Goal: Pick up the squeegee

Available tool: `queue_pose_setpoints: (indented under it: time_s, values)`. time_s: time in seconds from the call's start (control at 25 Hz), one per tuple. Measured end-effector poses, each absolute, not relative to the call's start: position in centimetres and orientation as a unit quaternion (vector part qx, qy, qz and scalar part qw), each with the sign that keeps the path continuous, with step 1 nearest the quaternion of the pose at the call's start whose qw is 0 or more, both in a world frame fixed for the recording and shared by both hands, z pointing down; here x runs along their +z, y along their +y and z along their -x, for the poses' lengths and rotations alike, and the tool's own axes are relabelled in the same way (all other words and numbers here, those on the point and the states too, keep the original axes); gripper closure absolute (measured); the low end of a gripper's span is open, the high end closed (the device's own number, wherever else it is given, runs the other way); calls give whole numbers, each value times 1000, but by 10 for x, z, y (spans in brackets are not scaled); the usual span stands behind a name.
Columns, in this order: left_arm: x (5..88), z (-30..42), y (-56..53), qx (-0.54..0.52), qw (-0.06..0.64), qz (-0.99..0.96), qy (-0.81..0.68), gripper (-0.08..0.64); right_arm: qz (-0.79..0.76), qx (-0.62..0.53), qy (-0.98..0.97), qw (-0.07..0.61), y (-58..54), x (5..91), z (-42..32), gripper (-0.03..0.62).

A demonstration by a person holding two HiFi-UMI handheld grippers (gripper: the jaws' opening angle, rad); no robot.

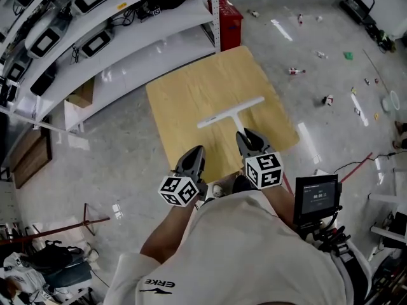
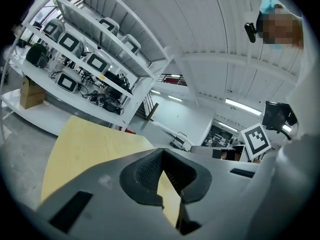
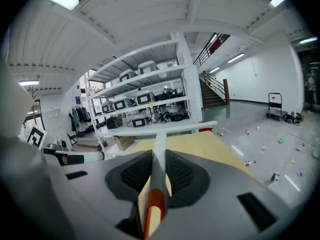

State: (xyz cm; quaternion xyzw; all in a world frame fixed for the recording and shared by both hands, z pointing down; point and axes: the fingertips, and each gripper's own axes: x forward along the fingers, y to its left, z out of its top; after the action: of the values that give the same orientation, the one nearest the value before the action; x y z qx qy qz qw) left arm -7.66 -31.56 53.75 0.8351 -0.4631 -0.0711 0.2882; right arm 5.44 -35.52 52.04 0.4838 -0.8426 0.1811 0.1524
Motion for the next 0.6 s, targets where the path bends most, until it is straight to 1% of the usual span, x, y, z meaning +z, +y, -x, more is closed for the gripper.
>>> queue_pose_setpoints:
  time_s: [0.28,0.44,0.6]
  values:
    - [521,65,-282,-78,278,-839,-461,555,-486,187,-843,136,-307,506,-72,508]
    - [518,68,-274,-80,274,-836,-468,556,-482,190,-845,133,-297,506,-72,508]
    - [508,56,-265,-84,267,-833,-478,555,-473,188,-852,127,-286,498,-86,508]
